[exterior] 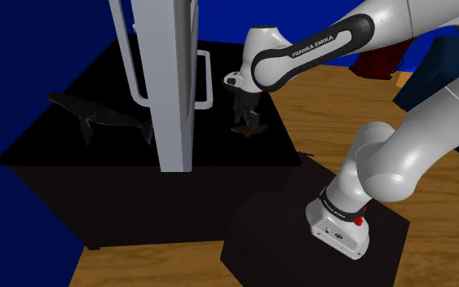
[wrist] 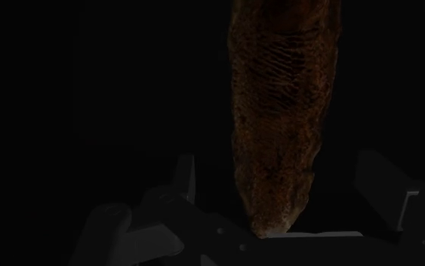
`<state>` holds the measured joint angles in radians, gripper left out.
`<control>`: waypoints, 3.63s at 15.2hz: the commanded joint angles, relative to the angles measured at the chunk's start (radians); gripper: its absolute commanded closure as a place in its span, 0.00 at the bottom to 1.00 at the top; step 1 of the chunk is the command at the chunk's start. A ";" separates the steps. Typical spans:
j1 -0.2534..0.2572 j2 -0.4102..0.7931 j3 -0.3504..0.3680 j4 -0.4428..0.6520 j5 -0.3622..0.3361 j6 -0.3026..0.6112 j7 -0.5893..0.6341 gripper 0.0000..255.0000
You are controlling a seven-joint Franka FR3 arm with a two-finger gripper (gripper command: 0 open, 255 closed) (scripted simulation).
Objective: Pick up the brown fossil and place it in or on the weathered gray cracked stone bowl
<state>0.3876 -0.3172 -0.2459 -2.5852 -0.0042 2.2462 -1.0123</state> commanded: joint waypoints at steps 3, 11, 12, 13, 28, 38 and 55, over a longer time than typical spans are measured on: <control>0.000 0.003 0.000 -0.003 0.001 0.006 0.000 0.00; 0.001 0.008 -0.001 -0.002 0.002 0.010 -0.002 1.00; 0.001 0.008 -0.001 -0.001 0.002 0.010 -0.002 1.00; 0.000 0.008 -0.002 0.001 0.001 0.007 -0.003 1.00; -0.006 -0.087 0.017 0.093 -0.014 -0.177 0.023 1.00; -0.006 -0.130 0.028 0.194 -0.017 -0.321 0.036 1.00; -0.098 0.392 -0.192 0.765 0.100 -0.410 -0.333 1.00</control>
<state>0.2990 0.0376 -0.4289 -1.8660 0.0807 1.8499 -1.3218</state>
